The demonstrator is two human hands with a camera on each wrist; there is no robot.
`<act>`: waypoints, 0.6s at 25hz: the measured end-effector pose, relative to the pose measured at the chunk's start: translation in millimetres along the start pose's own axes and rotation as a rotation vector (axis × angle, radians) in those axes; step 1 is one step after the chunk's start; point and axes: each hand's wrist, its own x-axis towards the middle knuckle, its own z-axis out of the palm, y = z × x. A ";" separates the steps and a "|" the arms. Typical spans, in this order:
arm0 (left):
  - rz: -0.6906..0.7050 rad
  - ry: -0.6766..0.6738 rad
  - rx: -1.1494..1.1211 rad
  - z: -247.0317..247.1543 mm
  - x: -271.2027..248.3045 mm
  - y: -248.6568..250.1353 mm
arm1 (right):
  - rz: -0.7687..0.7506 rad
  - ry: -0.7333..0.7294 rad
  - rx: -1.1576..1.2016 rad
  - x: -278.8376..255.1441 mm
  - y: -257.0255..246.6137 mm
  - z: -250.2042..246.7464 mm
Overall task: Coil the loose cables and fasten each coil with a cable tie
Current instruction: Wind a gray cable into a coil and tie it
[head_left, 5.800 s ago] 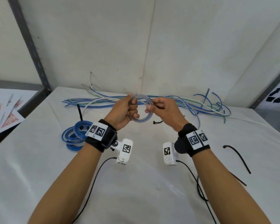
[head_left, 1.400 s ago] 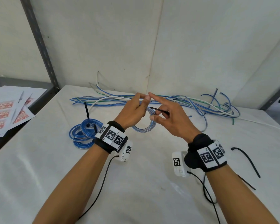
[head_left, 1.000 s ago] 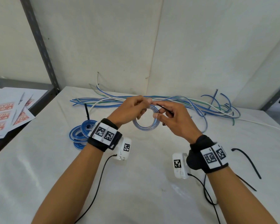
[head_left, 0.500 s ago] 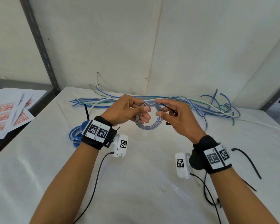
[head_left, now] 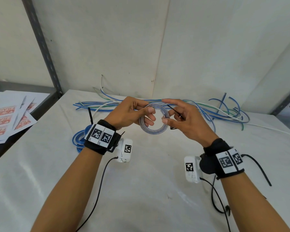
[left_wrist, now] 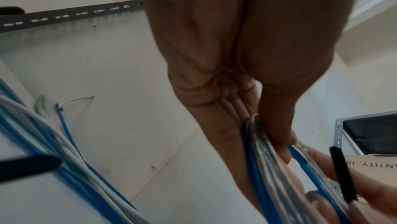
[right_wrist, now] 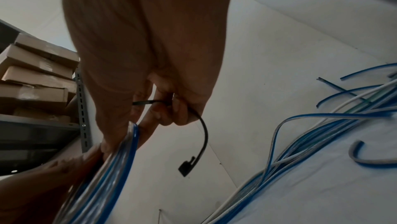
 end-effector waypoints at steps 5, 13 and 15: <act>-0.030 -0.019 0.006 -2.0 -1.4 0.5 | 0.002 -0.045 0.008 -1.2 1.8 0.7; -0.054 -0.033 0.049 5.2 -1.3 3.6 | -0.125 0.147 -0.142 11.1 -5.5 6.4; -0.053 -0.025 0.053 3.1 -2.1 3.3 | -0.115 0.145 -0.149 9.0 -4.1 8.8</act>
